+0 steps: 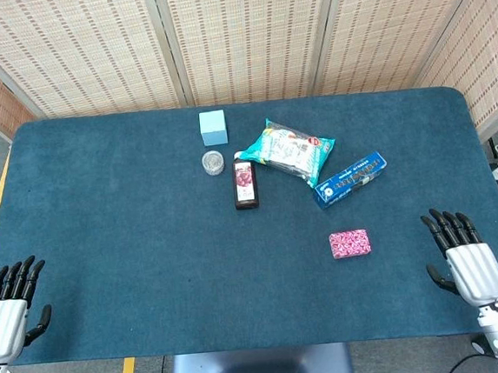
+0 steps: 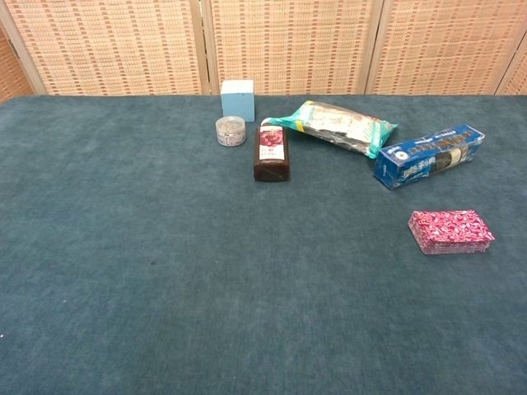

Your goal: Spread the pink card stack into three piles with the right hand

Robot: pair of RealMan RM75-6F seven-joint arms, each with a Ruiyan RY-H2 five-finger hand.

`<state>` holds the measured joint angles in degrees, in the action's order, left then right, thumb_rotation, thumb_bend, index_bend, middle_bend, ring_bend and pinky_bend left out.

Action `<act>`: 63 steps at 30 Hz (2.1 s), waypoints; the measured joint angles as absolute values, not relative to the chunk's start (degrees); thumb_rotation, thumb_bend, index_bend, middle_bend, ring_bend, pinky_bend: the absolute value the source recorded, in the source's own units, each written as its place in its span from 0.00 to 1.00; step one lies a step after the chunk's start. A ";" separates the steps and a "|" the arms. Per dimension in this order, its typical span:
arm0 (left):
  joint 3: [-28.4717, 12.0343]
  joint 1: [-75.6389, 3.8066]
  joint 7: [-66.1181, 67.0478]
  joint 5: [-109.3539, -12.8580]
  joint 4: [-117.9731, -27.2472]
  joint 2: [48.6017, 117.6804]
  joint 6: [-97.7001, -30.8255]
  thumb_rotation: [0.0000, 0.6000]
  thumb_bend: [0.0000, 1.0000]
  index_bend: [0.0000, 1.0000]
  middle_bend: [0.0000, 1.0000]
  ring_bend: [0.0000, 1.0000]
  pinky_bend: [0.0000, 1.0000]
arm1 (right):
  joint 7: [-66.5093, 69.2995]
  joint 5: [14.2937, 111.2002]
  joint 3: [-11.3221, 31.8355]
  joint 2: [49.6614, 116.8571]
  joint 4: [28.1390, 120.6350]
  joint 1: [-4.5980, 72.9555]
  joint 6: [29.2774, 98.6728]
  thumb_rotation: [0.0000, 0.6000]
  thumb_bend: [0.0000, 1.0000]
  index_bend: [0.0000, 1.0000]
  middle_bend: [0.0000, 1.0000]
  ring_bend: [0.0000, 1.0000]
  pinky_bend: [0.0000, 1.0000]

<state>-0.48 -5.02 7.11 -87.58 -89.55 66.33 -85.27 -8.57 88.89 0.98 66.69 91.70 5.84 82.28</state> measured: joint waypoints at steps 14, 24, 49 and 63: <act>-1.27 -6.63 8.80 -86.51 -91.58 66.25 -82.95 1.00 0.44 0.00 0.00 0.00 0.04 | -12.26 88.22 1.16 67.08 92.66 9.65 75.47 1.00 0.27 0.00 0.00 0.00 0.00; -1.24 -7.11 8.52 -86.02 -91.60 66.07 -81.92 1.00 0.44 0.00 0.00 0.00 0.04 | -23.23 81.91 3.33 68.49 95.16 17.29 63.16 1.00 0.27 0.00 0.00 0.00 0.00; -0.60 -6.93 7.31 -86.34 -92.17 65.12 -81.88 1.00 0.44 0.00 0.00 0.00 0.05 | -36.42 61.67 5.67 79.61 90.70 27.67 54.64 1.00 0.27 0.15 0.14 0.00 0.00; -0.70 -7.16 7.15 -86.15 -92.16 65.08 -81.53 1.00 0.44 0.00 0.00 0.00 0.05 | -38.29 58.63 4.21 82.19 89.20 29.83 55.59 1.00 0.27 0.23 0.19 0.01 0.00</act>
<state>-0.70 -7.16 7.15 -86.15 -92.16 65.08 -81.53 -38.29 58.63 4.21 82.19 89.20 29.83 55.59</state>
